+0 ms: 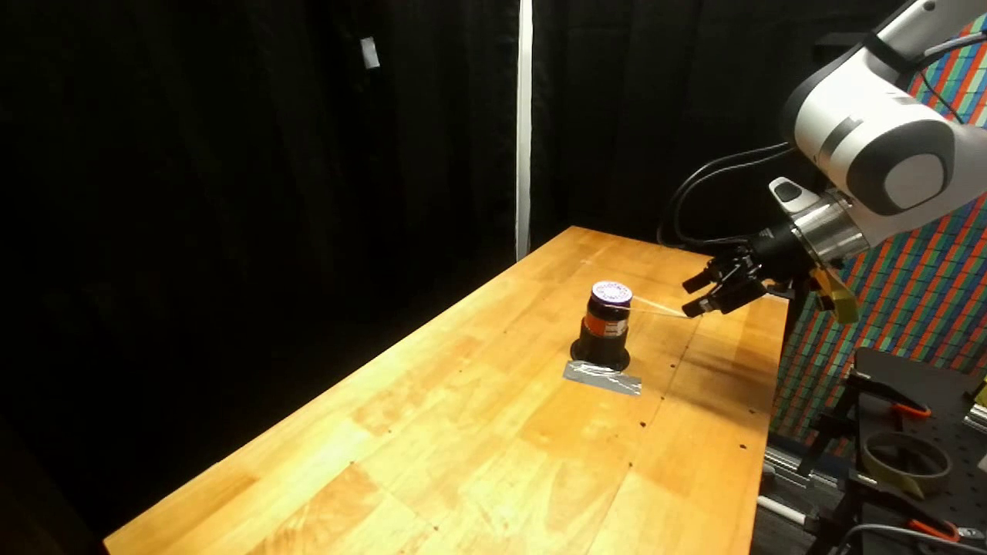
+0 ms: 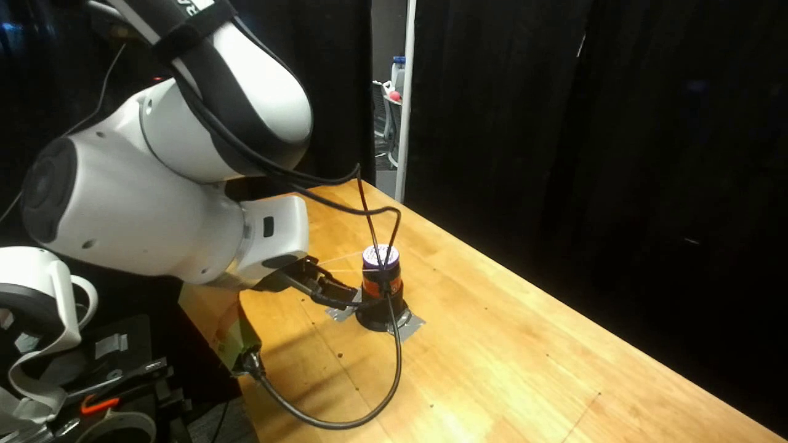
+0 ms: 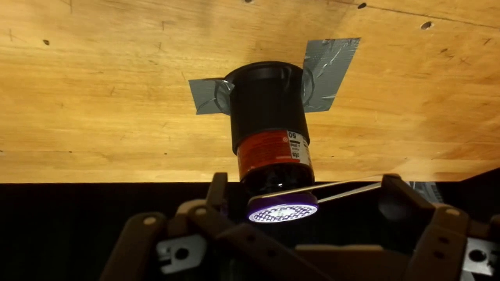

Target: Place the elastic over the bottom of the brown coffee cup

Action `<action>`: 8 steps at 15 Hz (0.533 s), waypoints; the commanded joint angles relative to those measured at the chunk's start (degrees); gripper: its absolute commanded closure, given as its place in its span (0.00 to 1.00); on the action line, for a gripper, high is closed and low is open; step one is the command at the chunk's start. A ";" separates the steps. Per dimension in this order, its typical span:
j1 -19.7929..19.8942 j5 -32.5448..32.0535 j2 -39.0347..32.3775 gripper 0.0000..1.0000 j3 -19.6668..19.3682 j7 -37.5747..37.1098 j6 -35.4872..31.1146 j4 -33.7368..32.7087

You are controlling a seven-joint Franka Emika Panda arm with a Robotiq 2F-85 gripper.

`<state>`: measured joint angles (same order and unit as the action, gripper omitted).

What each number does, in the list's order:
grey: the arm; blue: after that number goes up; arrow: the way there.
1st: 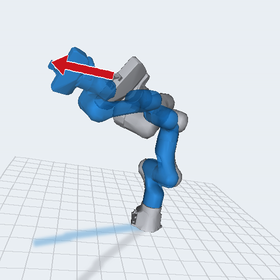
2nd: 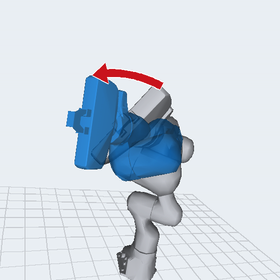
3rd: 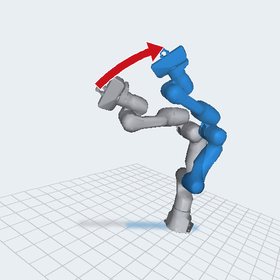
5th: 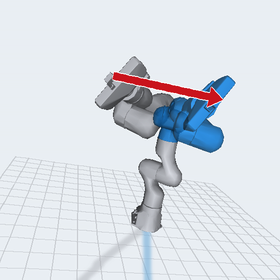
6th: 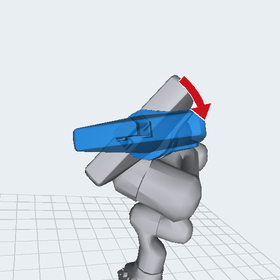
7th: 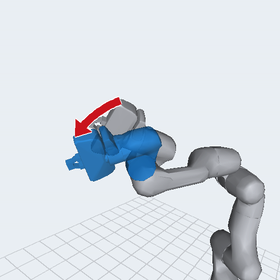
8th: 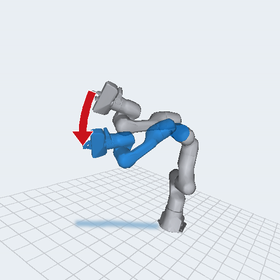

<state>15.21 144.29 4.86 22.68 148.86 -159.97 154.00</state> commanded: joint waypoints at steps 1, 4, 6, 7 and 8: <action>3.86 -0.07 0.64 0.00 -0.25 3.95 8.21 3.67; -2.13 -0.27 -0.50 0.00 -9.73 6.18 13.86 4.86; -4.23 -0.57 -2.75 0.00 -13.52 7.37 15.60 3.95; -5.05 -0.67 -3.46 0.00 -15.11 8.45 16.21 4.00; -5.92 -0.83 -3.93 0.00 -16.40 9.15 15.63 3.99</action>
<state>12.36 143.63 2.55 10.73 154.95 -145.84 158.00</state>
